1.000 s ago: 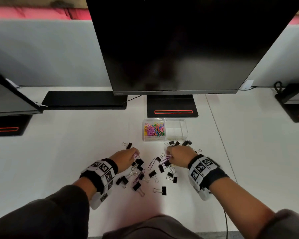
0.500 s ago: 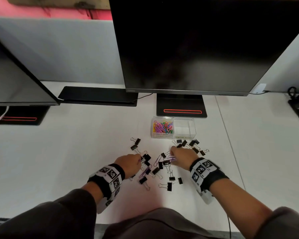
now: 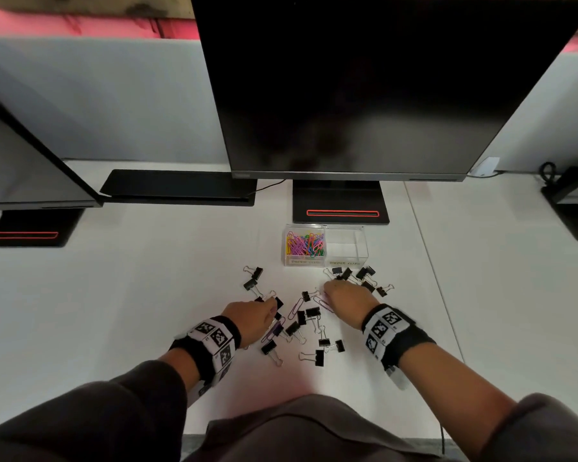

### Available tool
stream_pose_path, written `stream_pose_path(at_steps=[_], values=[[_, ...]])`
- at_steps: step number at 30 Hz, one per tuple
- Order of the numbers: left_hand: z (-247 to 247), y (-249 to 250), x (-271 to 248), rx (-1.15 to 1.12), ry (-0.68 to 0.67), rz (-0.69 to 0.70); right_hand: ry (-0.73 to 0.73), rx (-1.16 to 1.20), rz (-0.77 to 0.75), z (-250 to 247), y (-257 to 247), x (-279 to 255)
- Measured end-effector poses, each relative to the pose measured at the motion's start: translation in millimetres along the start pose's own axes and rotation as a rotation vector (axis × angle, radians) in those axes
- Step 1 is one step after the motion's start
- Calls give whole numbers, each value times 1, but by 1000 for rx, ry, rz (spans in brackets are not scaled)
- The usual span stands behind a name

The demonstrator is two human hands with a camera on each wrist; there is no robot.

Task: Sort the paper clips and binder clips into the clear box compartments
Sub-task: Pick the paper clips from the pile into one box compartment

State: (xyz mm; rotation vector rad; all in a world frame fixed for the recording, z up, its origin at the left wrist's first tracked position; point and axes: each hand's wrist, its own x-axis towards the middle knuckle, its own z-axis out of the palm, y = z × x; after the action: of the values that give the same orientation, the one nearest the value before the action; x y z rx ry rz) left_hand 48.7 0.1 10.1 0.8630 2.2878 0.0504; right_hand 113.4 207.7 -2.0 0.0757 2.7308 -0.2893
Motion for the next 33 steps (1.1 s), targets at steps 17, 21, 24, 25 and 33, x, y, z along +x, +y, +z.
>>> stream_pose_path(at_steps=[17, 21, 24, 25, 33], values=[[-7, 6, -1, 190, -132, -30, -80, 879, 578, -17, 32, -39], [2, 11, 8, 131, -13, -34, 101, 515, 637, 1, 22, -49], [1, 14, 14, 88, 37, -48, 152, 565, 633, 6, 14, -44], [1, 15, 15, 68, 44, -67, 175, 629, 630, 6, 14, -44], [-13, 11, 26, 34, -17, -22, 500, 1086, 582, 0, 25, -66]])
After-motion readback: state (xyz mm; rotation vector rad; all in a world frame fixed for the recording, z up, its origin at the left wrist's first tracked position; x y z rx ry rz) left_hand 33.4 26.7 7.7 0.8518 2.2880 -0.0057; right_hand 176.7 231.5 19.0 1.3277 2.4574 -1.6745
